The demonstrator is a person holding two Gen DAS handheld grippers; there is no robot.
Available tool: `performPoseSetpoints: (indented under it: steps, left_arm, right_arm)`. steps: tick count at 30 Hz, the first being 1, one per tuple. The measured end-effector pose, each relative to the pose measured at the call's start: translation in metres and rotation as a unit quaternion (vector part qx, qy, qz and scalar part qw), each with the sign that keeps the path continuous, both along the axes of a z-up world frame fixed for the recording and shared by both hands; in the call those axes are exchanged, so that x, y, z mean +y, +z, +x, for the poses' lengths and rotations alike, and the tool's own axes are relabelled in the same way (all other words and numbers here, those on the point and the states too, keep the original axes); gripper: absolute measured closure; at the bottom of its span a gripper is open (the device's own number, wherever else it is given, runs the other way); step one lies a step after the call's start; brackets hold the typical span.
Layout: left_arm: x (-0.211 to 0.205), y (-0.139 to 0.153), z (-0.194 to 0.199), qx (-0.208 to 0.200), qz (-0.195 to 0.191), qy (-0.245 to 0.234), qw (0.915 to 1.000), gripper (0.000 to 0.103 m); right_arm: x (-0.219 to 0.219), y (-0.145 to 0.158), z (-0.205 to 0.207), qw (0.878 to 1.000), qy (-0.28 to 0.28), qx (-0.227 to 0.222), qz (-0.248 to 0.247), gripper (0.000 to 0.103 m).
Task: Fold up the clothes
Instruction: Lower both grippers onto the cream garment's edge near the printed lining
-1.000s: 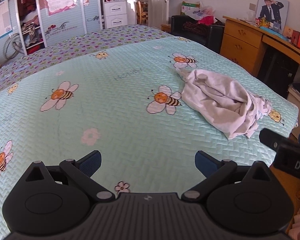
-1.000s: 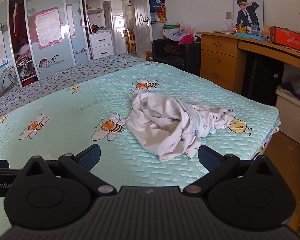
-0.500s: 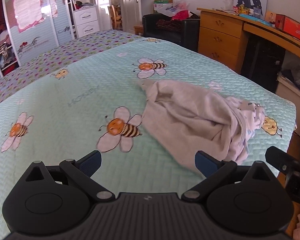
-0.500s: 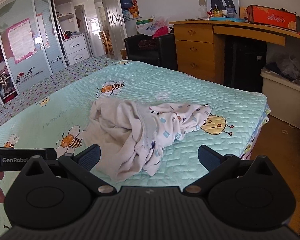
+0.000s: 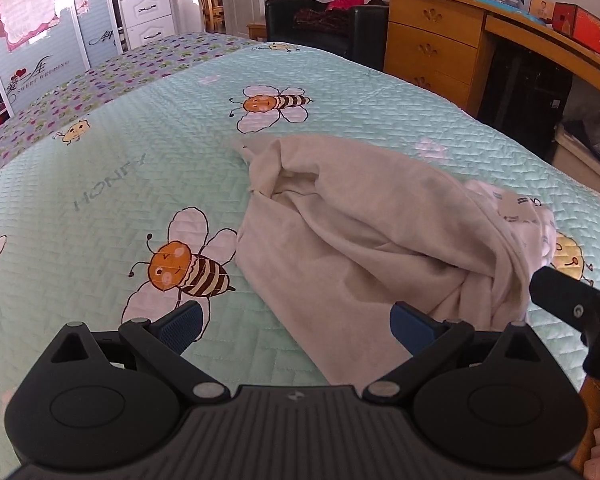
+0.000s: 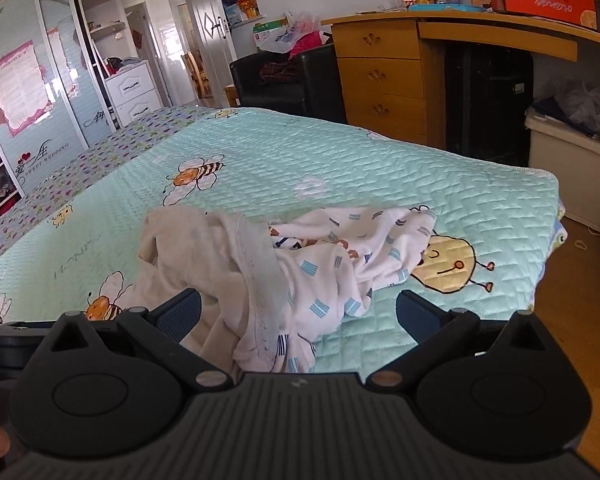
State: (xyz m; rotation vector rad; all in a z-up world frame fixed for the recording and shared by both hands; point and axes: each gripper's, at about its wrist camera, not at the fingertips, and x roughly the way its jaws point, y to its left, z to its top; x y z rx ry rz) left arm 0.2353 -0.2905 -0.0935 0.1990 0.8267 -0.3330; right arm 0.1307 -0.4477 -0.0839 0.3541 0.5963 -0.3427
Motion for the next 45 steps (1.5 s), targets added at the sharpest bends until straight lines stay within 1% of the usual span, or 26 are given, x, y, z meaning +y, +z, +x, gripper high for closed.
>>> performPoseSetpoints:
  steps: [8, 12, 15, 17, 20, 24, 27, 30, 39, 45]
  left_arm:
    - [-0.01, -0.021, 0.016, 0.013, -0.003, 0.002, 0.9999, 0.001]
    - [-0.01, -0.022, 0.021, 0.018, -0.013, 0.002, 0.9998, 0.001]
    - [-0.008, -0.013, 0.021, 0.007, -0.017, 0.003, 0.9998, 0.001]
    - [-0.006, -0.003, 0.022, 0.007, -0.022, 0.01, 0.9997, 0.001]
    - [-0.001, 0.016, 0.015, 0.011, -0.022, 0.018, 0.9995, 0.001]
    - [0.006, 0.041, 0.001, -0.009, -0.025, 0.016, 0.9995, 0.001]
    - [0.008, 0.054, -0.007, -0.022, -0.023, 0.017, 0.9993, 0.001]
    - [0.009, 0.056, -0.01, -0.026, -0.024, 0.021, 0.9992, 0.001]
    - [0.009, 0.054, -0.022, -0.027, -0.014, 0.006, 0.9995, 0.001]
    - [0.018, 0.048, -0.018, -0.028, -0.011, 0.011, 0.9995, 0.001]
  right_arm:
    - [-0.001, -0.021, 0.024, 1.0, 0.01, 0.022, 0.011, 0.001]
    - [-0.006, -0.026, 0.031, 0.999, 0.003, 0.029, 0.016, 0.001]
    - [-0.006, -0.019, 0.027, 1.0, -0.001, 0.024, 0.007, 0.001]
    - [-0.005, -0.008, 0.026, 1.0, 0.002, 0.018, -0.001, 0.001]
    - [-0.001, 0.011, 0.027, 1.0, 0.009, 0.021, -0.013, 0.001]
    - [0.007, 0.035, 0.026, 1.0, 0.013, 0.017, -0.015, 0.001]
    - [0.013, 0.046, 0.023, 1.0, 0.015, 0.013, -0.019, 0.001]
    - [0.016, 0.054, 0.019, 1.0, 0.016, 0.009, -0.022, 0.001]
    - [0.017, 0.052, 0.003, 1.0, 0.005, 0.011, -0.025, 0.001]
    - [0.013, 0.044, 0.004, 0.999, -0.002, 0.023, -0.031, 0.001]
